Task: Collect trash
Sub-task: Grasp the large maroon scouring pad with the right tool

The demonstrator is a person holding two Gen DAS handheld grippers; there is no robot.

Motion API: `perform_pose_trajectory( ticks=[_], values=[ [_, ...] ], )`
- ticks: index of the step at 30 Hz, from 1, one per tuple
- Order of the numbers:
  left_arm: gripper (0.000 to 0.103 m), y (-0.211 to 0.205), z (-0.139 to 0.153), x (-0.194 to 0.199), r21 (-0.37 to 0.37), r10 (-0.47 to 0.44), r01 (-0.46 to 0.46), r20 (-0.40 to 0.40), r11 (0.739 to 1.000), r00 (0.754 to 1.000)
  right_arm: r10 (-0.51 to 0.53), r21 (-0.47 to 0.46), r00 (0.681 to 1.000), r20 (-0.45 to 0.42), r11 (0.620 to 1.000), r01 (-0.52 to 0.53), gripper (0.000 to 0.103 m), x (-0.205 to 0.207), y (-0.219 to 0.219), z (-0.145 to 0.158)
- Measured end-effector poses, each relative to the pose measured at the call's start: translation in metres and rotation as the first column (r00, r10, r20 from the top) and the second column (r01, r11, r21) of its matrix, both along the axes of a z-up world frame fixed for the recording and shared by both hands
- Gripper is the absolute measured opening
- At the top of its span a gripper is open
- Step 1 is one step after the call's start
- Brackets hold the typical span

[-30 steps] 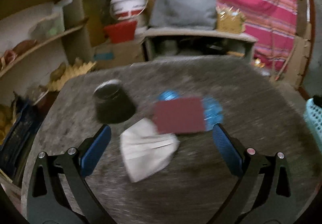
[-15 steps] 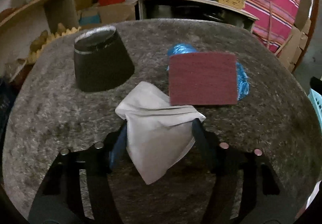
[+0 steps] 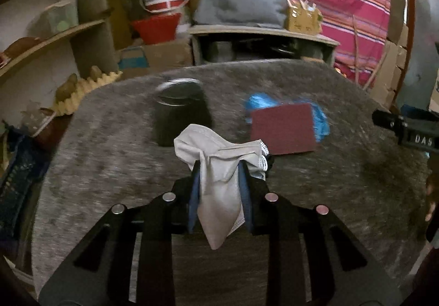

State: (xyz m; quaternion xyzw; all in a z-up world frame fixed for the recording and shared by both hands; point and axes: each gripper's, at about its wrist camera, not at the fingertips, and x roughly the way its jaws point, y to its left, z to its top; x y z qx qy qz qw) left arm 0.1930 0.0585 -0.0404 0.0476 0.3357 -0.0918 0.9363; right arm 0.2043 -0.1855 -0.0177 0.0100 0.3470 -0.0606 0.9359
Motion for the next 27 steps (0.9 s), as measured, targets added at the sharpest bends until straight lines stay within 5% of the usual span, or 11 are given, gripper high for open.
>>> perform_pose_trajectory(
  ticks=[8,13,27],
  values=[
    [0.025,0.068,-0.011,0.023,-0.035,0.14,-0.141,-0.012,0.989,0.99,0.06,-0.02,0.998,-0.023,0.998,-0.06,0.098,0.018,0.072,-0.012],
    [0.025,0.089,-0.012,0.027,0.008,0.177,-0.177,0.013,0.984,0.984,0.056,-0.056,0.998,-0.037,0.997,-0.058,0.098,0.034,0.114,-0.02],
    [0.025,0.129,-0.012,0.035,-0.076,0.231,-0.232,-0.022,0.97,0.973,-0.037,-0.172,0.991,-0.13,0.985,0.014,0.098,0.079,0.157,-0.049]
  ],
)
